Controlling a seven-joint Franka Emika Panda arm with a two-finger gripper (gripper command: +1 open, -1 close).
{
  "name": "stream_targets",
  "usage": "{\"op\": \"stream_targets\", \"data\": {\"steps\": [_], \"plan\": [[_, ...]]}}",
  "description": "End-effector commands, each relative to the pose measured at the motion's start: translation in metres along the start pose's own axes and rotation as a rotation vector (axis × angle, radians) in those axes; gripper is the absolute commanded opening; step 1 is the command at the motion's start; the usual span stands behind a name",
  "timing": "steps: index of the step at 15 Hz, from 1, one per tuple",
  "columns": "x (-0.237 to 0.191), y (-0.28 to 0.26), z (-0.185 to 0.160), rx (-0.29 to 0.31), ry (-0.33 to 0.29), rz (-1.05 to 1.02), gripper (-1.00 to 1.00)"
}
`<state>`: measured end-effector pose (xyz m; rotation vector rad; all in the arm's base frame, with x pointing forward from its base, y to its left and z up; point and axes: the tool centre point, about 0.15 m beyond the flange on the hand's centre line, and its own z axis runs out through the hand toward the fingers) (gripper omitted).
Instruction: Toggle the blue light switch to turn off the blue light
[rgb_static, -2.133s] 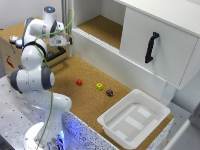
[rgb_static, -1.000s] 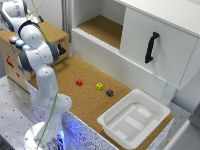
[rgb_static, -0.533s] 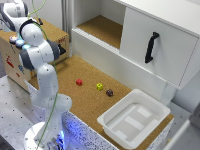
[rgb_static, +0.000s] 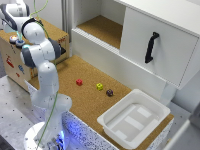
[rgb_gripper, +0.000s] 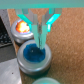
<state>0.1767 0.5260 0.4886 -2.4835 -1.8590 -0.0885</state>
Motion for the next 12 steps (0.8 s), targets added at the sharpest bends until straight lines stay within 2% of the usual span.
{"op": "stream_targets", "data": {"steps": [1, 6, 12], "plan": [[0.002, -0.007, -0.053, -0.111, -0.074, 0.030, 1.00], [0.001, -0.006, -0.025, -0.036, -0.077, 0.079, 1.00], [-0.014, 0.009, -0.011, -0.004, -0.044, 0.230, 1.00]]}}
